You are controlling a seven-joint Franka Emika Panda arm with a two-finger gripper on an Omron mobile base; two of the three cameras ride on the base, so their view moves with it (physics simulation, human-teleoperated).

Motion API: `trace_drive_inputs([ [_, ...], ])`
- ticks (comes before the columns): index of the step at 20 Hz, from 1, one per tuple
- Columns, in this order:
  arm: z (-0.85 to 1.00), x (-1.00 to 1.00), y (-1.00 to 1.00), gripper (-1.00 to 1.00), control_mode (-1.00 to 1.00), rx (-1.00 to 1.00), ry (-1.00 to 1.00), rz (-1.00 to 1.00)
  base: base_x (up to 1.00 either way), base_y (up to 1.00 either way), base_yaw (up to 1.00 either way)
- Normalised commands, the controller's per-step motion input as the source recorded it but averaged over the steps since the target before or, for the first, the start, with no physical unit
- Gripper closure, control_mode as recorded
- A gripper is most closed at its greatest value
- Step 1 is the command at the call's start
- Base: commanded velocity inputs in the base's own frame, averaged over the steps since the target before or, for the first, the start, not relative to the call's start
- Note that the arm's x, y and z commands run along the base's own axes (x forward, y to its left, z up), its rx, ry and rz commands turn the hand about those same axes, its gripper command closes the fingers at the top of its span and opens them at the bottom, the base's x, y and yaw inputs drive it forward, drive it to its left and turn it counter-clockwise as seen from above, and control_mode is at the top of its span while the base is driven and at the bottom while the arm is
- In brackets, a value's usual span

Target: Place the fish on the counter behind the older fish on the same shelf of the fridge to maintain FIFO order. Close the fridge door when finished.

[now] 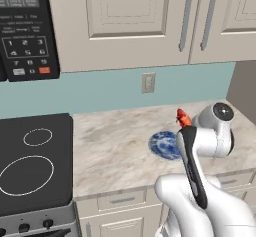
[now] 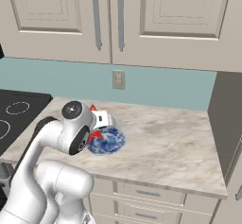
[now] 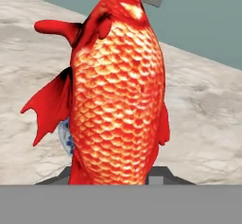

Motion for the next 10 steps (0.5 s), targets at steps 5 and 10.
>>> trace_drive_inputs([
  [5, 0.66, -0.44, 0.03, 1.00, -1.00, 0.00, -0.13, 0.01, 0.00, 0.00, 0.00],
  [10, 0.23, -0.41, 0.00, 1.00, -1.00, 0.00, -0.05, 0.03, 0.00, 0.00, 0.00],
])
